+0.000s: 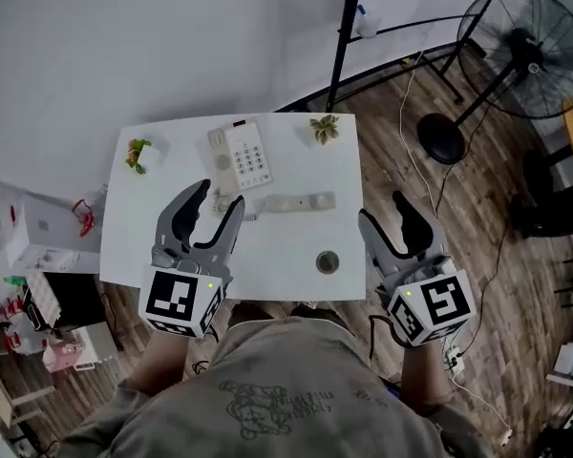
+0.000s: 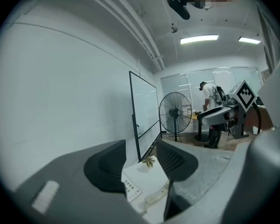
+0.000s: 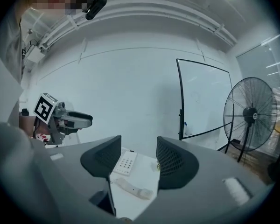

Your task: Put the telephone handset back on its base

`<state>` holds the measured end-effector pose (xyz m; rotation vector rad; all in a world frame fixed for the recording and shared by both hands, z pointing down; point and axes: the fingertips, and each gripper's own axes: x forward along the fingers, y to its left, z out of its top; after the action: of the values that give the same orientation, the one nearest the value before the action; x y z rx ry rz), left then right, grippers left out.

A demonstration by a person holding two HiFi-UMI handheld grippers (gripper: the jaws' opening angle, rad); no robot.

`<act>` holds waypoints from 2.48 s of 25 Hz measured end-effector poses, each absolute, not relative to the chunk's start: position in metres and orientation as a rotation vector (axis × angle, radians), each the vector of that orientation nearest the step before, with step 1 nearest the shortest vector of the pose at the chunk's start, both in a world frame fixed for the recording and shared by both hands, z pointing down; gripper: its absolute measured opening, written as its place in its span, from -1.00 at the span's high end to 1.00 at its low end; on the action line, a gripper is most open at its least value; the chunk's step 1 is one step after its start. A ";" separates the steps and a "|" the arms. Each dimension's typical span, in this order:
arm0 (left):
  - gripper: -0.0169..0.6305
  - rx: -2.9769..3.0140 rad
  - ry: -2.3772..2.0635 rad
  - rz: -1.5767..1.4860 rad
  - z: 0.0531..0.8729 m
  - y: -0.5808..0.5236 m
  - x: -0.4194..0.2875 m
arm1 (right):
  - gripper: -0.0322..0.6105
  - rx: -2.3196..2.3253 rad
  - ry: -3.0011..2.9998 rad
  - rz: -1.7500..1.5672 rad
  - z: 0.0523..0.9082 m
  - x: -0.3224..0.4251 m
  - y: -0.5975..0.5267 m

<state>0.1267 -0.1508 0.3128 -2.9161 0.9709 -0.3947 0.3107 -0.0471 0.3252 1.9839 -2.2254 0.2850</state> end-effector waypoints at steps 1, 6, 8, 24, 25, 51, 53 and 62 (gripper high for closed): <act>0.34 -2.912 0.997 -0.399 0.315 -0.150 0.127 | 0.12 1.963 -2.242 0.287 0.327 0.313 -0.050; 0.34 -2.907 1.107 -0.430 0.326 -0.152 0.118 | 0.12 1.871 -2.308 0.299 0.331 0.316 -0.067; 0.34 -2.889 1.138 -0.446 0.327 -0.153 0.111 | 0.12 1.832 -2.332 0.297 0.332 0.311 -0.075; 0.32 -2.868 1.035 -0.517 0.329 -0.179 0.082 | 0.14 1.809 -2.354 0.321 0.324 0.273 -0.107; 0.32 -2.867 1.015 -0.522 0.332 -0.181 0.083 | 0.14 1.811 -2.347 0.332 0.327 0.272 -0.108; 0.04 -2.715 0.123 -1.271 0.551 -0.190 0.179 | 0.13 1.727 -2.247 0.754 0.436 0.255 -0.121; 0.04 -2.723 0.080 -1.329 0.576 -0.189 0.182 | 0.13 1.713 -2.235 0.776 0.445 0.253 -0.121; 0.02 -2.502 -0.165 -1.538 0.663 -0.186 0.198 | 0.13 1.699 -2.159 0.876 0.487 0.261 -0.114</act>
<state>0.1976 -0.1857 0.6630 -2.5022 -0.1649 -1.5379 0.2610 -0.1144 0.4874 1.6989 -2.1585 0.8761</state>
